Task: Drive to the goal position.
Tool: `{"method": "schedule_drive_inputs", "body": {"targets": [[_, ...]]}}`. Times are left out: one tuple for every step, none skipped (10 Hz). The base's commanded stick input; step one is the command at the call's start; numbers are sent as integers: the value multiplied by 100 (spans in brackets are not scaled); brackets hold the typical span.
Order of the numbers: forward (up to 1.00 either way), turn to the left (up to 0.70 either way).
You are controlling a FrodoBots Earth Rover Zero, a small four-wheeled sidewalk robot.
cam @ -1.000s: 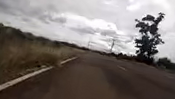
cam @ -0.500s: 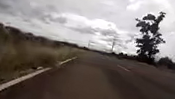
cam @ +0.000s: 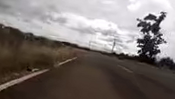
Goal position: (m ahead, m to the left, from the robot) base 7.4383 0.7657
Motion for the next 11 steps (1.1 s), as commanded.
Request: {"method": "schedule_drive_inputs", "body": {"targets": [[50, 0], [50, 0], [50, 0], [50, 0], [50, 0], [50, -12], [50, -33], [50, -50], [50, -50], [50, -50], [50, 0]]}}
